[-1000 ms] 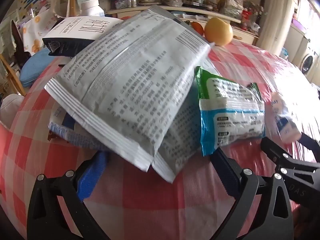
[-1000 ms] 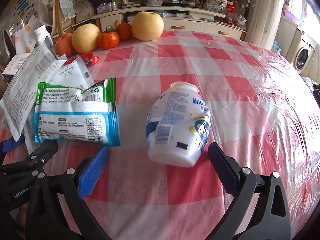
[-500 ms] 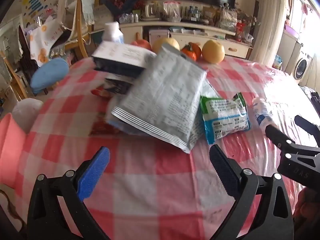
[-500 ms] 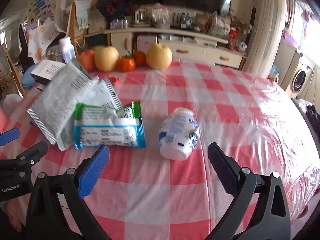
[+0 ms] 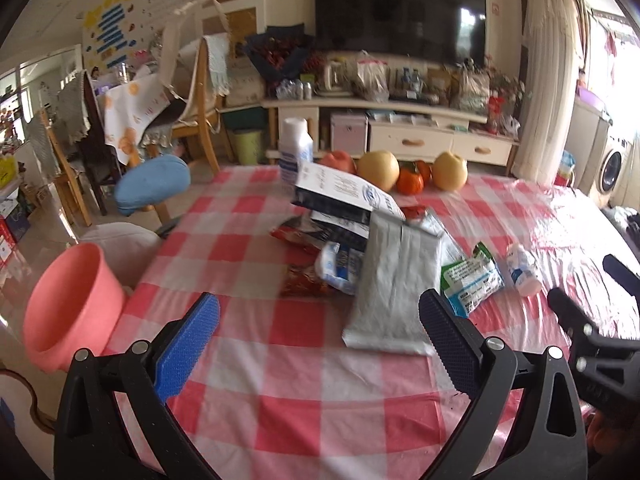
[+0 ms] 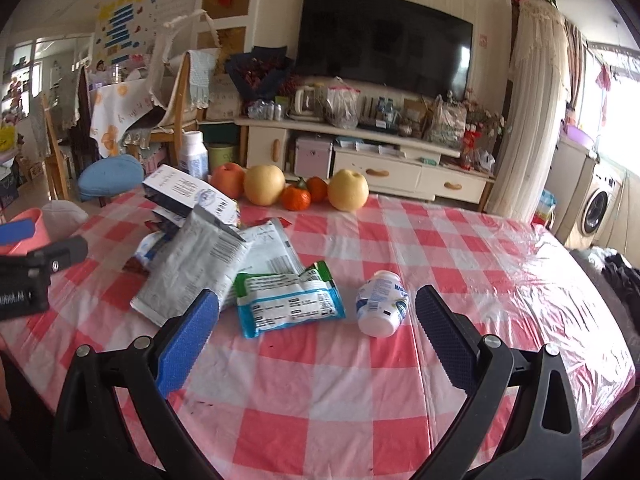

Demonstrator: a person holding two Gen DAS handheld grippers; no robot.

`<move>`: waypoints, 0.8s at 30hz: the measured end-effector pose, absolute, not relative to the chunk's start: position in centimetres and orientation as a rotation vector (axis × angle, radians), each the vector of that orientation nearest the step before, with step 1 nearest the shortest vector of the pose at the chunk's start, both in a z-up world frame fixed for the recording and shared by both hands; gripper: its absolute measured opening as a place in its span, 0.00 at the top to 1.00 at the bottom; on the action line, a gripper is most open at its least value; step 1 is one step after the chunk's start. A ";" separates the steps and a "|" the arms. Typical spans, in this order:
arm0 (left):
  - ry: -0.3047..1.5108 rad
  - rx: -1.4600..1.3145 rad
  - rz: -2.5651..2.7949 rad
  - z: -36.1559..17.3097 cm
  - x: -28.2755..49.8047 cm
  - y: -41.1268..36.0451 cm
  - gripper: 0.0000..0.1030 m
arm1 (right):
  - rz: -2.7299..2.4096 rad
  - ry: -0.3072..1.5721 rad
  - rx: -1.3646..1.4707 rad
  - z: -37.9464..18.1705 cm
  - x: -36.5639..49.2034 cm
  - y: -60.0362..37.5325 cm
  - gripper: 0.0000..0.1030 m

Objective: Collect trash
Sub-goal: 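Move both tools toward the trash pile on the checkered table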

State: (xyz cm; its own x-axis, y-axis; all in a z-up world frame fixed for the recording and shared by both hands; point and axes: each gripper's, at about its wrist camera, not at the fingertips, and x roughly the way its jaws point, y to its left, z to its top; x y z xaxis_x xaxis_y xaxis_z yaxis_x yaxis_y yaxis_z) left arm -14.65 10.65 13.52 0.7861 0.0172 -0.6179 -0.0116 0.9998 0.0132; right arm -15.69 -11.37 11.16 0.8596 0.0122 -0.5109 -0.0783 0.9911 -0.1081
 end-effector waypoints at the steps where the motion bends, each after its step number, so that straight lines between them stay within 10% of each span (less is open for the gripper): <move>1: 0.660 0.005 0.018 13.8 -14.9 10.8 0.05 | 0.050 0.530 -0.134 11.0 -16.0 -11.1 0.04; 24: 0.565 0.012 0.043 15.5 -18.6 11.9 0.05 | 0.062 0.400 -0.232 12.0 -20.7 -8.3 0.04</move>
State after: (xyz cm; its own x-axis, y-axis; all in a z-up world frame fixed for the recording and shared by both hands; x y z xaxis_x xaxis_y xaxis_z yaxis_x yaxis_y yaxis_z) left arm -18.58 11.88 15.46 0.8437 0.0438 -0.5351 -0.0372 0.9990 0.0230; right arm -20.69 -8.28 11.95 0.9195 0.0146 -0.3928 -0.1056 0.9717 -0.2112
